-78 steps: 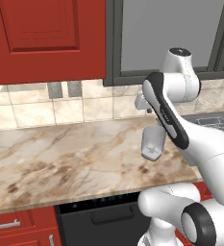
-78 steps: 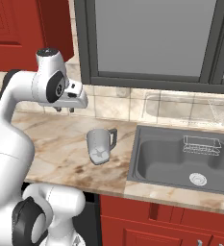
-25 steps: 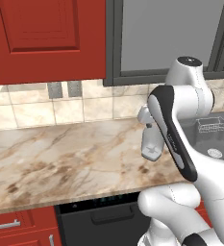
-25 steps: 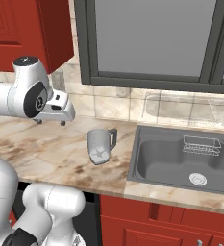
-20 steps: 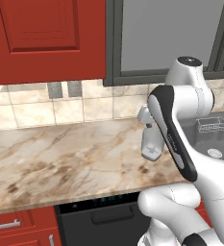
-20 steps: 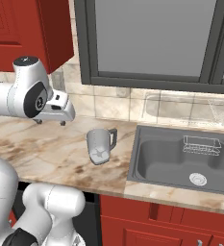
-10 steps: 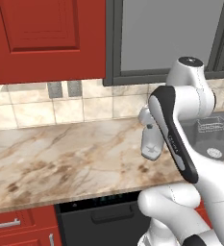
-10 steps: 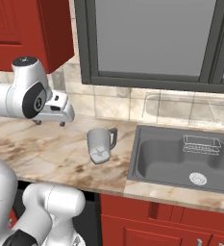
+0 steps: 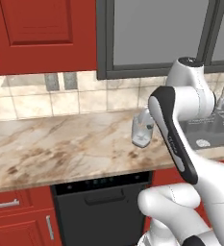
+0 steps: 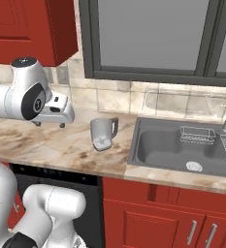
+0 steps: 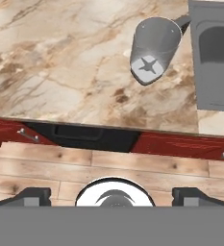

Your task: Turn on the sink faucet and place the jug under the water for a few seconds to fill it up.

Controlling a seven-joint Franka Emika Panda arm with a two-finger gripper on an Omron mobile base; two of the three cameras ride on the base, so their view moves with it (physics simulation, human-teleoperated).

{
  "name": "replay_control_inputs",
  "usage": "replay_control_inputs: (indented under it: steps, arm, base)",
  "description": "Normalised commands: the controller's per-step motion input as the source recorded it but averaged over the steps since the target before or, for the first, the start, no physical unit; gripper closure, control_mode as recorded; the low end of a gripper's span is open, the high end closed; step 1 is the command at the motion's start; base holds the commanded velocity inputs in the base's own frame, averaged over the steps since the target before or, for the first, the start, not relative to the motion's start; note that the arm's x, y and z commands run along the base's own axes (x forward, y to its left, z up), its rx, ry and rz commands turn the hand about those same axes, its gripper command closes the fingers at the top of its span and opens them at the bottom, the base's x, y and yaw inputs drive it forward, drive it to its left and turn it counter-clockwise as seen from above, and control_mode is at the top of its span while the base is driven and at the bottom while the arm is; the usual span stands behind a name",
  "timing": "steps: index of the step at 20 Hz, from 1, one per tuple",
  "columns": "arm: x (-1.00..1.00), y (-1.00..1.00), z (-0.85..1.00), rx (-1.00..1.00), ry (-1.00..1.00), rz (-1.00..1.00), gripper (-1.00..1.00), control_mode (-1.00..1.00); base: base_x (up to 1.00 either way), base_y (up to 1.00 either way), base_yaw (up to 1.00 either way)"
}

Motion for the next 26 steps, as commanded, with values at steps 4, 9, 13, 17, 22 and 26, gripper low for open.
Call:
replay_control_inputs:
  steps: [4, 9, 13, 17, 22, 26]
  arm:
    - [0.00, 0.00, 0.00, 0.00, 0.00, 0.00, -1.00, 1.00]
    - [0.00, 0.00, 0.00, 0.00, 0.00, 0.00, -1.00, 1.00]
    - [0.00, 0.00, 0.00, 0.00, 0.00, 0.00, -1.00, 1.00]
    - [0.00, 0.00, 0.00, 0.00, 0.00, 0.00, -1.00, 1.00]
    - [0.00, 0.00, 0.00, 0.00, 0.00, 0.00, -1.00, 1.00]
    - [0.00, 0.00, 0.00, 0.00, 0.00, 0.00, -1.00, 1.00]
  base:
    - [-0.35, -0.70, -0.03]
    - [-0.01, -0.95, -0.09]
    - [0.00, -1.00, -0.07]
    - [0.05, -1.00, -0.04]
    - [0.17, -1.00, -0.03]
    - [0.30, -0.98, 0.00]
